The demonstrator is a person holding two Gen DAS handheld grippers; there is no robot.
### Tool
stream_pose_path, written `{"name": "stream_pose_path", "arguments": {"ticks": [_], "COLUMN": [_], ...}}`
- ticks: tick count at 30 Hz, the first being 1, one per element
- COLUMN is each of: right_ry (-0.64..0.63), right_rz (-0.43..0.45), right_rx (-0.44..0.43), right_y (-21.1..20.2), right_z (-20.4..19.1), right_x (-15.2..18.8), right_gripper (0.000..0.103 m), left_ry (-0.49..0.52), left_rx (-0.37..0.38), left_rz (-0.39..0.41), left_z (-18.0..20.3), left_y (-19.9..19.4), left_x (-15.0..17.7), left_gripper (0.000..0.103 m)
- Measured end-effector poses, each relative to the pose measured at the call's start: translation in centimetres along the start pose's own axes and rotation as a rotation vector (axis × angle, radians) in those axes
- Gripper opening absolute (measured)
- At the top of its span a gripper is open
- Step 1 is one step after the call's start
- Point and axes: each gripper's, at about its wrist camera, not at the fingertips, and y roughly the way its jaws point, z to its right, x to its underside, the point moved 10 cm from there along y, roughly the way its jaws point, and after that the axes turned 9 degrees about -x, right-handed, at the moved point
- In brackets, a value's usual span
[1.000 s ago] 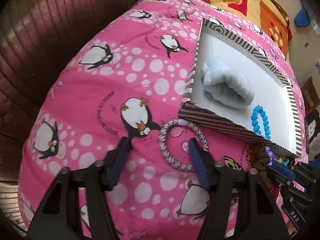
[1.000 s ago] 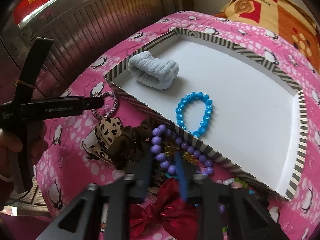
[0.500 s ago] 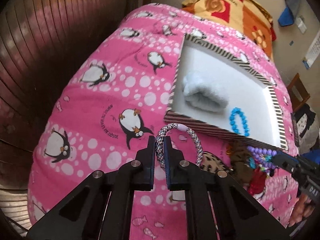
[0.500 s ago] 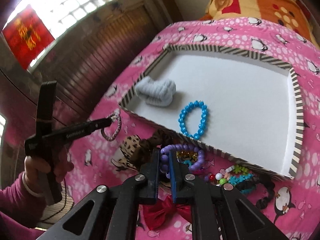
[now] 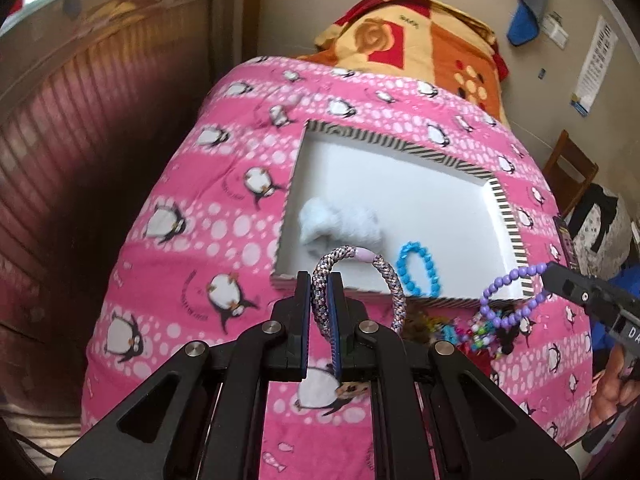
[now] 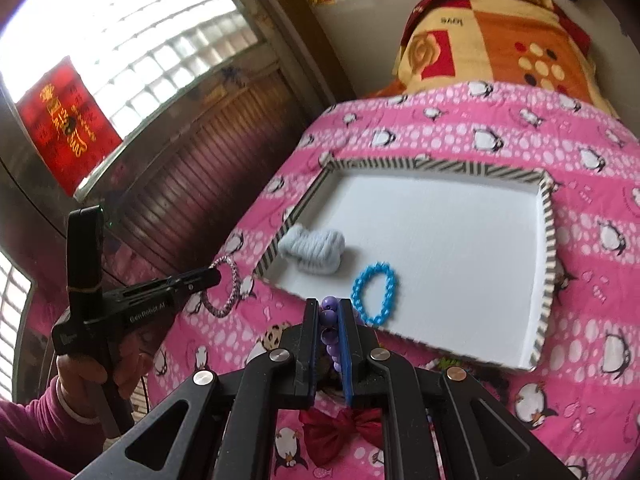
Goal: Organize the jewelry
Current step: 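Lower the rope bracelet into the tray with the left gripper while the right lowers the purple bracelet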
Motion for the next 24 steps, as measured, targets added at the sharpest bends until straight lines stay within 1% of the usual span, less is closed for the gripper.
{"name": "stream_pose_path", "arguments": {"ticks": [7,15,20,24], "right_ry": [0.032,0.079,0.117,0.141], "right_rz": [0.028,0.009,-0.014,-0.043], "right_rx": [0.063,0.110,0.138,0.142], "right_y": [-0.6,-0.2,0.6,1.7], "right_z": [2.7,6.7,9.7,11.0], "right_x": [-1.8,-2.2,-2.0,-1.8], "right_gripper": [0.008,0.008,0.008,0.008], "left_ry": [0.057,0.107,0.129,0.135], "left_rx": [-0.004,-0.003,0.011,0.018], "left_rz": [0.011,-0.001,-0.038,-0.073], "left_z": [2.7,5.9,8.1,9.5], "left_y": [1.1,3.7,6.5,9.1], "left_x": [-2.1,-4.5,-5.4,-6.0], "left_gripper": [0.007,0.007,0.007,0.007]}}
